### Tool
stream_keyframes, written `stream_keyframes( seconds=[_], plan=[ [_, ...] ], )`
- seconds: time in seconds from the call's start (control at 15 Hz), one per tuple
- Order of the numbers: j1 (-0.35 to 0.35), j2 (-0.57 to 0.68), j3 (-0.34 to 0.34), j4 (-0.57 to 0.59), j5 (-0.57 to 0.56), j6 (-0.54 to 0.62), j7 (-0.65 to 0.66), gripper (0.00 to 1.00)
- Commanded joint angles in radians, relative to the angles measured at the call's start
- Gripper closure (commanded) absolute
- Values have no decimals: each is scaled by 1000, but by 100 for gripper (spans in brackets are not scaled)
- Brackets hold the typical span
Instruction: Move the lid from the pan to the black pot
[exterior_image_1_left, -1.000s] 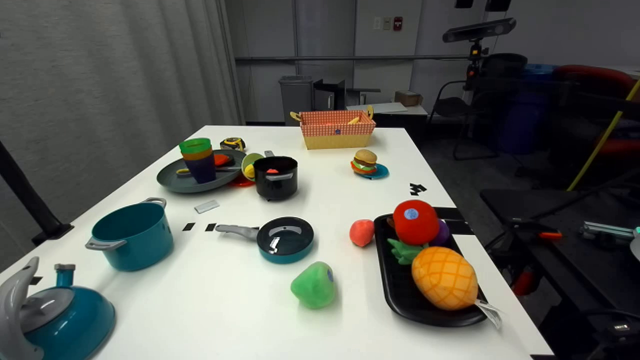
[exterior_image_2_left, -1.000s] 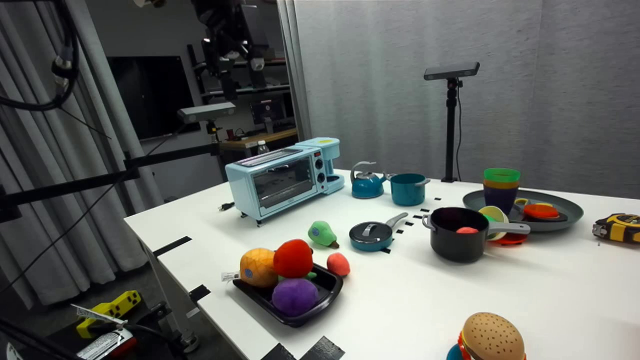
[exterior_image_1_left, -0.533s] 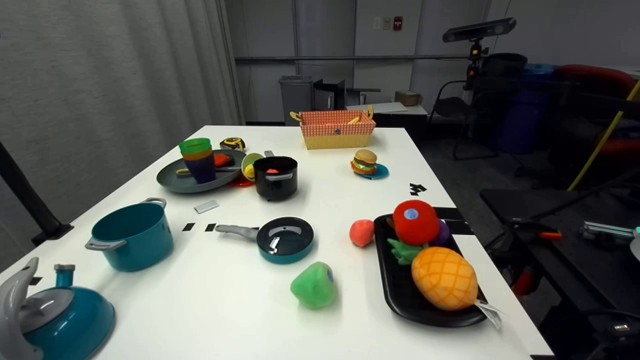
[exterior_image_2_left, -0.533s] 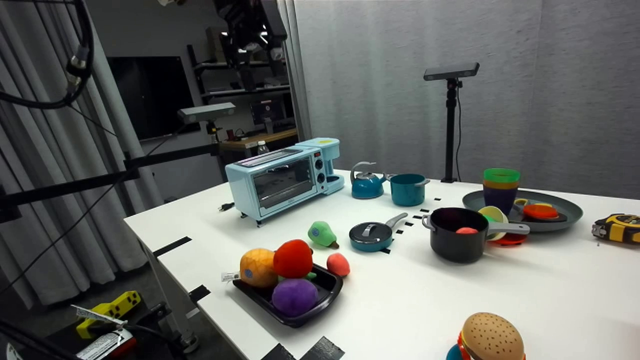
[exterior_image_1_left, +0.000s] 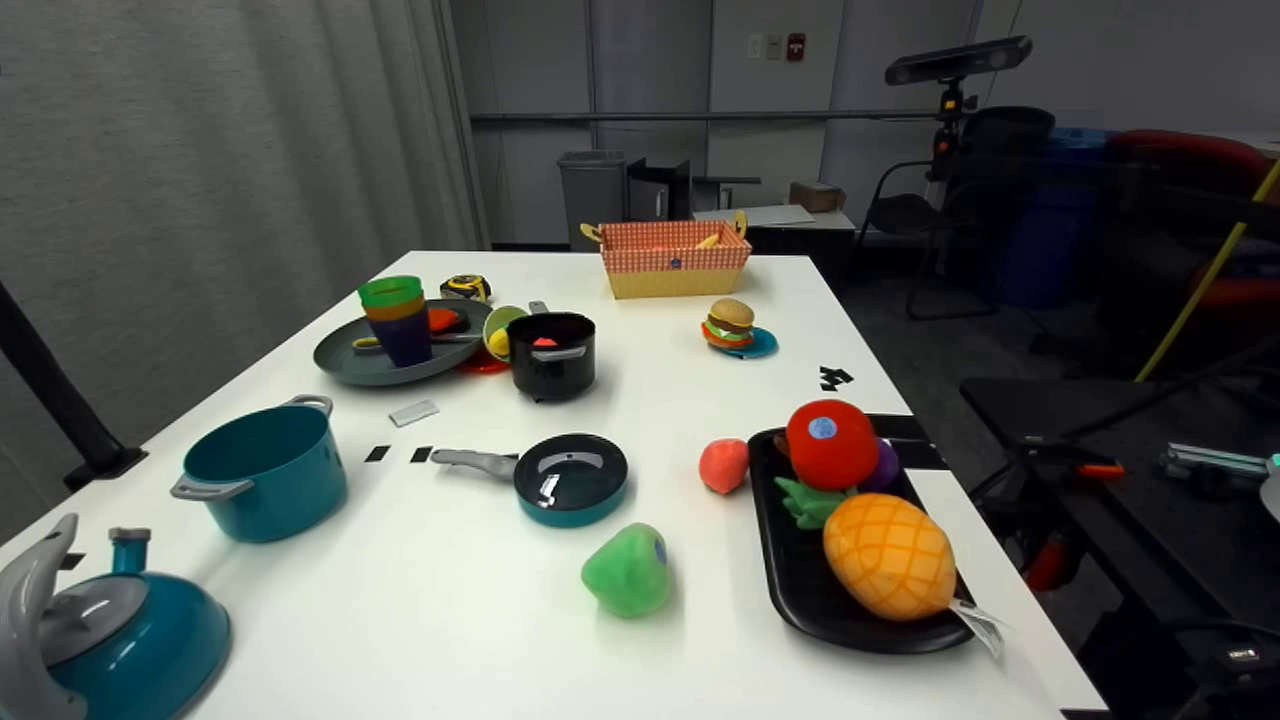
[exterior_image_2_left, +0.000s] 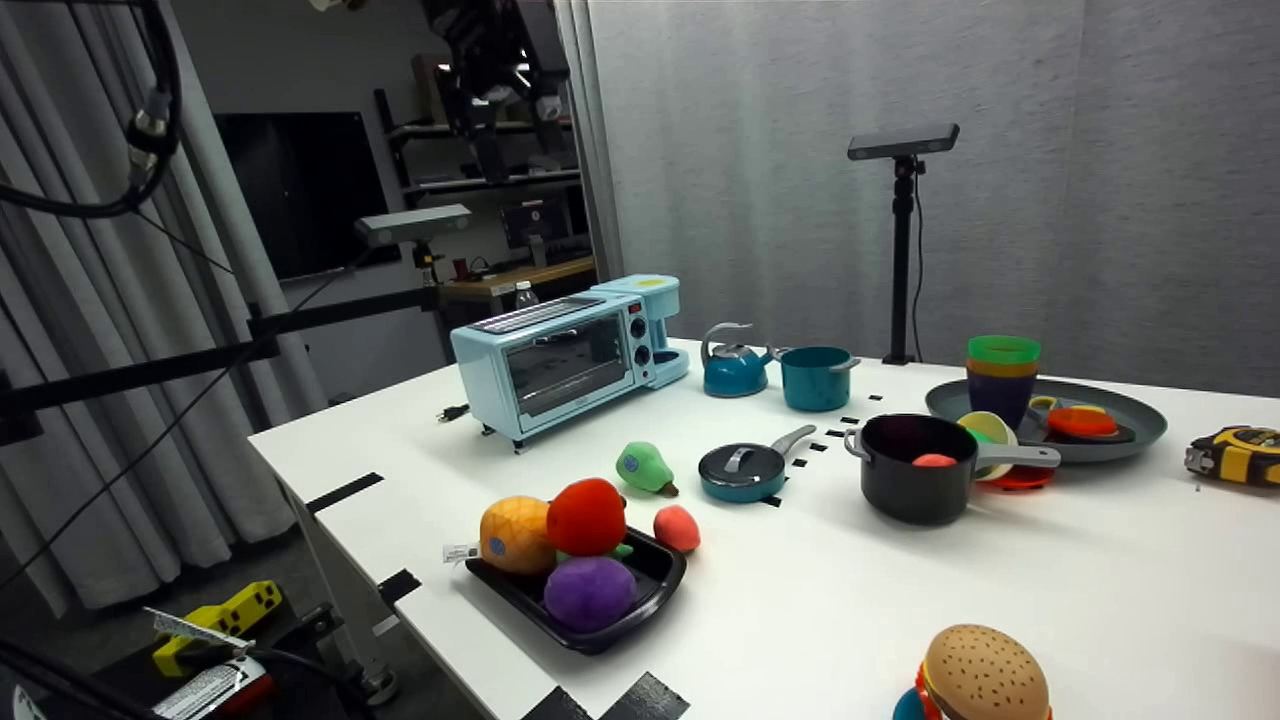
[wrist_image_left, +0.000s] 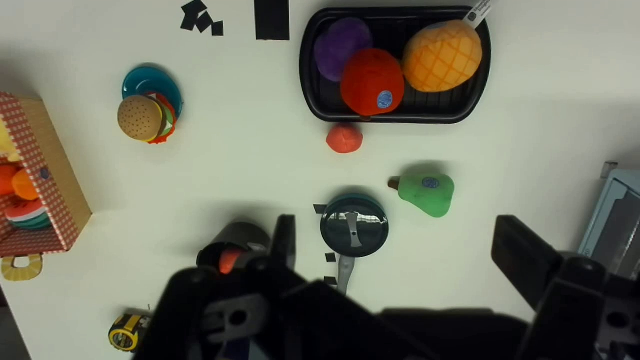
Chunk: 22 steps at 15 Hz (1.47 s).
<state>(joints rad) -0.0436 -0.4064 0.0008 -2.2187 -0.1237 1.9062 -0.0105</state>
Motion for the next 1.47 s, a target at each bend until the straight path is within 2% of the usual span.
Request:
stream_keyframes(
  seconds=[0.0, 0.2, 0.33, 0.67, 0.93, 1.0, 1.4],
  plan=[
    [6, 0, -5, 1, 2, -2, 8, 0],
    [6, 2, -5, -3, 1, 13, 8, 0],
    [12, -3, 22, 6, -6, 8, 54, 0],
    [-8, 80, 21, 2, -35, 135, 100, 0],
    [-12, 128, 15, 14, -43, 156, 134, 0],
    [-3, 109, 10, 1, -29, 142, 107, 0],
    [-8, 127, 16, -2, -49, 170, 140, 0]
  ],
)
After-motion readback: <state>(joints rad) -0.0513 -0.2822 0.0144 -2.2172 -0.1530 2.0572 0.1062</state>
